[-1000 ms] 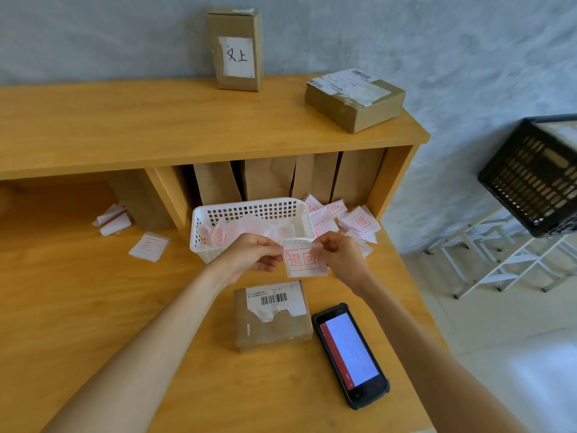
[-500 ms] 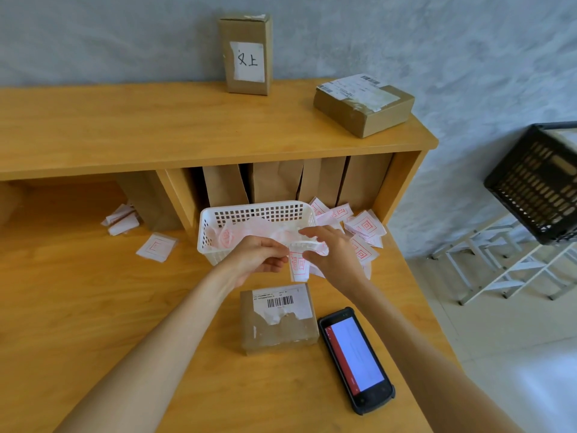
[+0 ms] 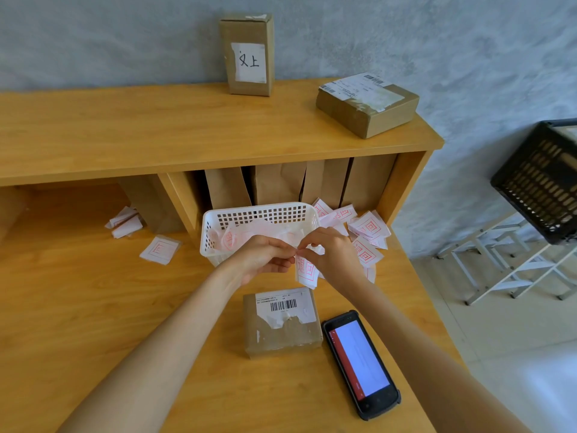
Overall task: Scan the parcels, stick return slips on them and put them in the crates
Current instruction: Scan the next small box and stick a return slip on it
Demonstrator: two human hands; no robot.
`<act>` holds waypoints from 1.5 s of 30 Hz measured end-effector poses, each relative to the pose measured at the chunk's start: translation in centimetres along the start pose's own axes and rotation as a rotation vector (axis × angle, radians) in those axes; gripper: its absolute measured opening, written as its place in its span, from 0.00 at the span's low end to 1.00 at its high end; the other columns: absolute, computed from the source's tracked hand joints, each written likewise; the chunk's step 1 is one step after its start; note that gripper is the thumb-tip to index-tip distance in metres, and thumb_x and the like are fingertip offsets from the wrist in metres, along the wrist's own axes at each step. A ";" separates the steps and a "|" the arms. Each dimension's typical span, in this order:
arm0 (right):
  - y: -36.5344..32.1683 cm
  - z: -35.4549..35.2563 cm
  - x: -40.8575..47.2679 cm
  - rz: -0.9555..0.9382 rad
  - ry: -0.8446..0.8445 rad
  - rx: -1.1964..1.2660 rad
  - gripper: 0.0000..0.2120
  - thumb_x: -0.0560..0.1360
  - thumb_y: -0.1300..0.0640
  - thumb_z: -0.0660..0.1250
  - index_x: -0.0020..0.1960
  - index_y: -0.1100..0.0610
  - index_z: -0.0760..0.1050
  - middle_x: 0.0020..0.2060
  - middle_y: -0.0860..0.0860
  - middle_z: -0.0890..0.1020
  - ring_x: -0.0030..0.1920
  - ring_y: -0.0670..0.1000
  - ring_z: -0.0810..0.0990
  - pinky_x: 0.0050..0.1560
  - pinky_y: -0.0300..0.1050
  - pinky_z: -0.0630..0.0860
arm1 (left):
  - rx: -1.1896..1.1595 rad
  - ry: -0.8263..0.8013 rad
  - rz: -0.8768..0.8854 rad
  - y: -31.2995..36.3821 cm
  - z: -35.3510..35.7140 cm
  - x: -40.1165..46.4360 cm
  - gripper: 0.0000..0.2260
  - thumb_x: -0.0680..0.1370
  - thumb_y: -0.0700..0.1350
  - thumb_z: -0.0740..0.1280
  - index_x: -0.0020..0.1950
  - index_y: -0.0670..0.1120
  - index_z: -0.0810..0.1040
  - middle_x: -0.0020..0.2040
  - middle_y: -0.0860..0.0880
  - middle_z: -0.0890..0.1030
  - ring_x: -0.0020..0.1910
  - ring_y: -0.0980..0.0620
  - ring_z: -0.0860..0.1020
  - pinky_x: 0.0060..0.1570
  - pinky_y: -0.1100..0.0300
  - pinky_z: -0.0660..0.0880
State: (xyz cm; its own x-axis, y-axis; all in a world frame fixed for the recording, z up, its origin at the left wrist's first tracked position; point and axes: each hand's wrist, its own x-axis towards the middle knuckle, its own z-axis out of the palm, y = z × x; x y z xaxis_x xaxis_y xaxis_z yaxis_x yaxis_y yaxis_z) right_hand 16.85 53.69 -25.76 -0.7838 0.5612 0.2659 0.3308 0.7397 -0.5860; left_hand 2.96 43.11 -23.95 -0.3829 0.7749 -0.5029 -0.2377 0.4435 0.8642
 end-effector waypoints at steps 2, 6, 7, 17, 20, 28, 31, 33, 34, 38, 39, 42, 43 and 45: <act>0.0 0.0 0.2 -0.032 -0.002 -0.028 0.03 0.74 0.59 0.71 0.48 0.57 0.81 0.47 0.51 0.83 0.51 0.51 0.77 0.38 0.33 0.66 | -0.008 -0.001 -0.006 0.1 -0.2 0.2 0.02 0.75 0.36 0.71 0.46 0.38 0.82 0.37 0.45 0.82 0.35 0.52 0.80 0.39 0.62 0.80; 0.1 0.0 0.7 -0.082 0.004 -0.034 0.06 0.75 0.59 0.70 0.51 0.56 0.79 0.52 0.49 0.81 0.53 0.50 0.77 0.42 0.39 0.72 | 0.001 -0.003 0.005 0.6 -0.6 0.7 0.02 0.75 0.35 0.70 0.47 0.39 0.83 0.38 0.45 0.83 0.36 0.52 0.80 0.38 0.61 0.80; 0.2 0.0 0.9 -0.094 0.002 -0.023 0.07 0.74 0.60 0.71 0.53 0.55 0.80 0.54 0.49 0.81 0.54 0.50 0.77 0.43 0.39 0.72 | 0.010 -0.012 0.006 0.7 -0.7 0.8 0.02 0.75 0.36 0.70 0.47 0.39 0.83 0.37 0.45 0.83 0.36 0.52 0.80 0.39 0.61 0.80; 0.7 0.4 1.3 -0.129 0.133 -0.005 0.05 0.69 0.62 0.76 0.44 0.56 0.85 0.42 0.49 0.85 0.46 0.50 0.82 0.41 0.37 0.72 | 0.008 -0.017 -0.012 1.2 -1.0 1.5 0.03 0.76 0.34 0.69 0.47 0.37 0.82 0.38 0.44 0.82 0.36 0.52 0.80 0.37 0.63 0.79; 0.5 0.2 1.5 -0.117 0.138 -0.001 0.05 0.68 0.62 0.76 0.44 0.57 0.85 0.42 0.50 0.85 0.46 0.51 0.82 0.41 0.31 0.69 | -0.001 -0.042 -0.008 1.3 -0.9 1.5 0.04 0.77 0.35 0.68 0.47 0.38 0.82 0.38 0.44 0.82 0.36 0.52 0.80 0.38 0.62 0.80; 0.5 0.0 1.8 -0.077 0.129 0.016 0.07 0.69 0.63 0.76 0.46 0.57 0.85 0.45 0.51 0.86 0.48 0.52 0.82 0.42 0.30 0.69 | -0.052 -0.048 0.024 1.4 -0.5 1.7 0.04 0.77 0.37 0.69 0.50 0.40 0.82 0.41 0.45 0.83 0.37 0.51 0.81 0.38 0.61 0.80; 0.6 0.0 1.9 -0.063 0.136 0.012 0.07 0.70 0.62 0.75 0.47 0.57 0.85 0.46 0.51 0.86 0.49 0.52 0.82 0.41 0.32 0.69 | -0.070 -0.031 0.031 1.3 -0.4 1.7 0.05 0.76 0.38 0.70 0.50 0.40 0.83 0.42 0.43 0.84 0.38 0.50 0.82 0.40 0.60 0.81; 0.7 0.0 1.9 -0.058 0.136 0.014 0.07 0.70 0.62 0.75 0.48 0.57 0.85 0.46 0.52 0.86 0.49 0.53 0.82 0.40 0.32 0.67 | -0.064 -0.020 0.036 1.3 -0.3 1.8 0.05 0.76 0.38 0.70 0.50 0.39 0.83 0.43 0.43 0.84 0.38 0.50 0.82 0.40 0.60 0.81; 0.7 0.0 1.9 -0.063 0.135 0.014 0.07 0.70 0.62 0.75 0.48 0.57 0.85 0.46 0.52 0.86 0.48 0.53 0.82 0.41 0.34 0.69 | -0.058 -0.012 0.040 1.3 -0.3 1.8 0.05 0.76 0.38 0.70 0.50 0.39 0.83 0.43 0.43 0.84 0.38 0.50 0.82 0.40 0.60 0.81; 0.8 0.1 1.6 -0.079 0.148 0.035 0.07 0.69 0.62 0.75 0.47 0.58 0.85 0.45 0.53 0.86 0.47 0.54 0.83 0.42 0.40 0.73 | -0.058 0.010 0.046 1.4 -0.1 1.9 0.04 0.76 0.36 0.70 0.49 0.41 0.82 0.41 0.45 0.83 0.38 0.52 0.82 0.39 0.60 0.80; 0.8 0.1 1.6 -0.083 0.158 0.039 0.07 0.69 0.63 0.76 0.47 0.58 0.85 0.46 0.53 0.86 0.47 0.54 0.83 0.42 0.39 0.73 | -0.067 0.012 0.042 1.4 -0.1 1.9 0.04 0.76 0.36 0.70 0.49 0.41 0.82 0.41 0.45 0.83 0.38 0.52 0.81 0.40 0.60 0.80; 0.8 0.1 1.5 -0.097 0.180 0.021 0.07 0.67 0.63 0.76 0.45 0.57 0.85 0.45 0.52 0.86 0.47 0.53 0.84 0.43 0.30 0.69 | -0.104 0.015 0.031 1.4 0.1 2.0 0.05 0.75 0.36 0.70 0.49 0.42 0.82 0.41 0.45 0.83 0.39 0.51 0.81 0.44 0.57 0.80; 0.7 0.1 1.5 -0.107 0.186 0.008 0.07 0.67 0.63 0.77 0.45 0.57 0.86 0.44 0.51 0.86 0.47 0.53 0.83 0.42 0.28 0.66 | -0.106 0.018 0.029 1.3 0.1 2.1 0.04 0.75 0.36 0.69 0.48 0.42 0.82 0.40 0.46 0.83 0.38 0.51 0.81 0.43 0.58 0.80; 0.7 0.0 1.4 -0.125 0.200 -0.011 0.06 0.67 0.63 0.77 0.43 0.57 0.85 0.42 0.50 0.86 0.45 0.52 0.83 0.42 0.25 0.64 | -0.088 0.030 0.032 1.2 0.2 2.2 0.04 0.76 0.36 0.69 0.48 0.42 0.82 0.39 0.46 0.83 0.38 0.52 0.81 0.41 0.60 0.79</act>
State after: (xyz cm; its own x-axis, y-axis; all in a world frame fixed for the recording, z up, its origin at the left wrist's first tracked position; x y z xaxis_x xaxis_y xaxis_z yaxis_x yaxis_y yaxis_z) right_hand 15.93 54.97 -25.81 -0.6996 0.5264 0.4833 0.2440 0.8116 -0.5308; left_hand 2.03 45.43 -24.00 -0.4177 0.7736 -0.4765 -0.3019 0.3765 0.8758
